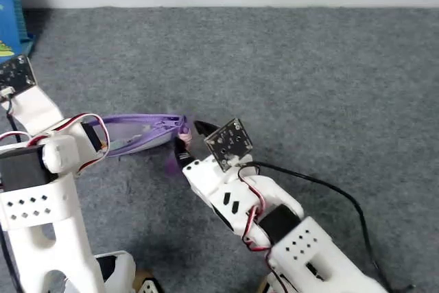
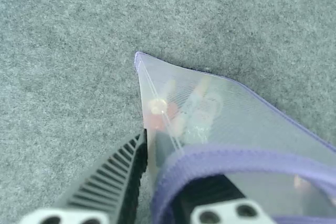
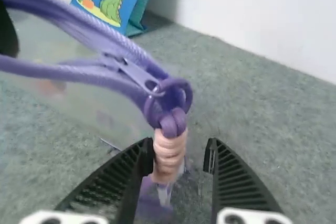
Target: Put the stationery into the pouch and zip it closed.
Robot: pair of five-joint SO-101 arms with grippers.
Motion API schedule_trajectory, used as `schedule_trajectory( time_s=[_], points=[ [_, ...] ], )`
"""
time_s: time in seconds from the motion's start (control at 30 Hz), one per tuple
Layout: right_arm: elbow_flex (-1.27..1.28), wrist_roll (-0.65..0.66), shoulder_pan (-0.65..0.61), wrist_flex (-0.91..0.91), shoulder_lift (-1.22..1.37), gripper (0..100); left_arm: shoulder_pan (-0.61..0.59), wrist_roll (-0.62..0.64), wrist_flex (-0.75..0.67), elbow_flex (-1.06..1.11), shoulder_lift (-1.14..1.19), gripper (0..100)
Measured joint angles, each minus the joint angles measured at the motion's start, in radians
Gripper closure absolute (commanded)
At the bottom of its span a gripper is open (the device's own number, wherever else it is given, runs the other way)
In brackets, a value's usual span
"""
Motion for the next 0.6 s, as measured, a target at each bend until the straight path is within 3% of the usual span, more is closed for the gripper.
schedule_trajectory(
  time_s=[0.37,0.6],
  points=[
    [0.000,0.000,0.020,-0.077,0.052,85.3,0.000,0.000,0.000,0.000,0.000,99],
    [0.000,0.000,0.035,-0.054,0.054,99.1,0.000,0.000,0.000,0.000,0.000,99]
  ],
)
